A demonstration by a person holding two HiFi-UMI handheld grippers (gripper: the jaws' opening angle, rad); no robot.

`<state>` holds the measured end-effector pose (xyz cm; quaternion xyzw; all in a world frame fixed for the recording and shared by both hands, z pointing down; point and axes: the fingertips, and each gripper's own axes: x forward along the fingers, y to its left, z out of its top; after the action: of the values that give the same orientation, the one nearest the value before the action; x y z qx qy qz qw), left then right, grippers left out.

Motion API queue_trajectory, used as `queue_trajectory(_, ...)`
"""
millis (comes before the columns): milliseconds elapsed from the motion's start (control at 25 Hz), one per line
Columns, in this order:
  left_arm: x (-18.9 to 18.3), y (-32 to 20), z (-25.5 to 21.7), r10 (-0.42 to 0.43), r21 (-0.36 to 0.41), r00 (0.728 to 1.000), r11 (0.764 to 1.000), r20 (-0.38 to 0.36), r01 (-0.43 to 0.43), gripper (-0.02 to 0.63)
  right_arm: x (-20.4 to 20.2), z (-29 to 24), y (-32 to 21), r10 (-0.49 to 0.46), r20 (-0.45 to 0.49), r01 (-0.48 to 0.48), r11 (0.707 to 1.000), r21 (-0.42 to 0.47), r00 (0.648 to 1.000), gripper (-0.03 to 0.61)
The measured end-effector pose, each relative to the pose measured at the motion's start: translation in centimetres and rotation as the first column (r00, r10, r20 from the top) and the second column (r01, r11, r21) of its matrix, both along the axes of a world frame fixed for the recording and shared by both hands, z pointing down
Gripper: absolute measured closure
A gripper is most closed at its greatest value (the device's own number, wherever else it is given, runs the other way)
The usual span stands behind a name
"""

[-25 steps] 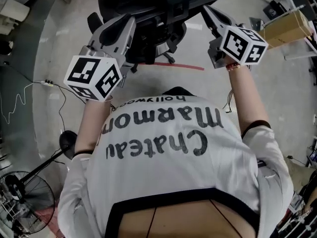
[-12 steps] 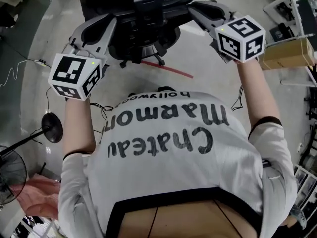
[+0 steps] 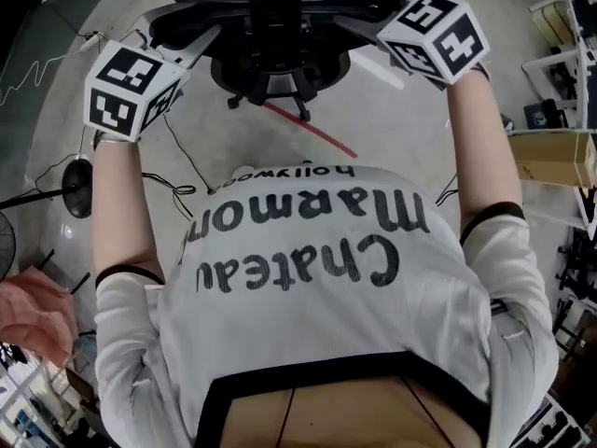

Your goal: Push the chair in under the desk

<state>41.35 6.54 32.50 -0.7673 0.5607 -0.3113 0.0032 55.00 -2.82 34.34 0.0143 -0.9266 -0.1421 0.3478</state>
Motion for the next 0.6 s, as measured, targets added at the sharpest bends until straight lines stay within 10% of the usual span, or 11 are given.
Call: queue_trajectory(600, 0.0, -0.7, 2.2, 0.04, -0.124, 0.975, 0.992, 0.216, -0.013, 0.453, -0.5, 3.7, -0.9, -0.067, -0.187, 0.084, 0.993, 0.085, 0.98, 0.42)
